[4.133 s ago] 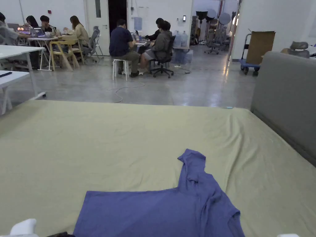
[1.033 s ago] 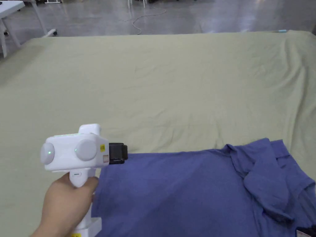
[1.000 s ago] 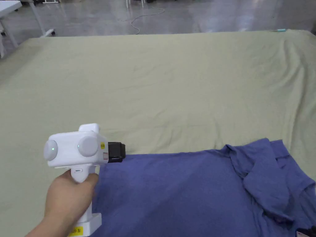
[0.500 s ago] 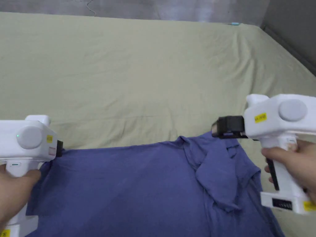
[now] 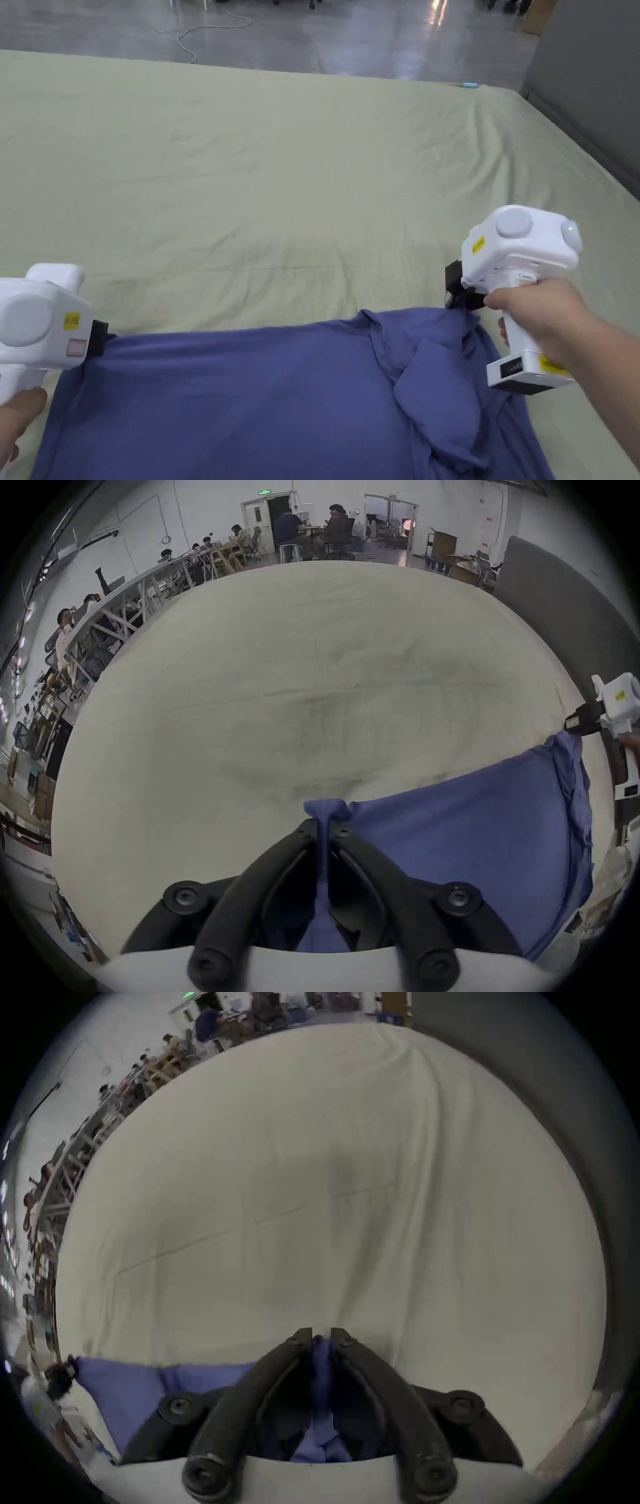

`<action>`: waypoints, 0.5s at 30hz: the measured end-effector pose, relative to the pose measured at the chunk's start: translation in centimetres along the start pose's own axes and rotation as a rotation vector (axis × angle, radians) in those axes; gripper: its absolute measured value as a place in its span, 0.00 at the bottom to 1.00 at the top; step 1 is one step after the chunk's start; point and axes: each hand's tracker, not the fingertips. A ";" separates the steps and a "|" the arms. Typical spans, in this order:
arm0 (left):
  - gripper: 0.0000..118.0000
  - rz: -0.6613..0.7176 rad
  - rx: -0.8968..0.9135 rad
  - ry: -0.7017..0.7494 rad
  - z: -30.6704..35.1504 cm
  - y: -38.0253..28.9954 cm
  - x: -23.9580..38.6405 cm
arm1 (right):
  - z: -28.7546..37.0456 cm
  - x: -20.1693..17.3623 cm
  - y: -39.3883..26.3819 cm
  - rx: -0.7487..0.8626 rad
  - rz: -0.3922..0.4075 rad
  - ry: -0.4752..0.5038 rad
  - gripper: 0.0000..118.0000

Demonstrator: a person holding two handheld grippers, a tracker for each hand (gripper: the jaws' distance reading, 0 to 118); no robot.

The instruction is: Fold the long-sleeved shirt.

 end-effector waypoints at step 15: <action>0.01 -0.116 0.009 -0.092 12.5 -13.8 -2.1 | 15.0 4.2 -26.5 0.103 0.241 0.165 0.05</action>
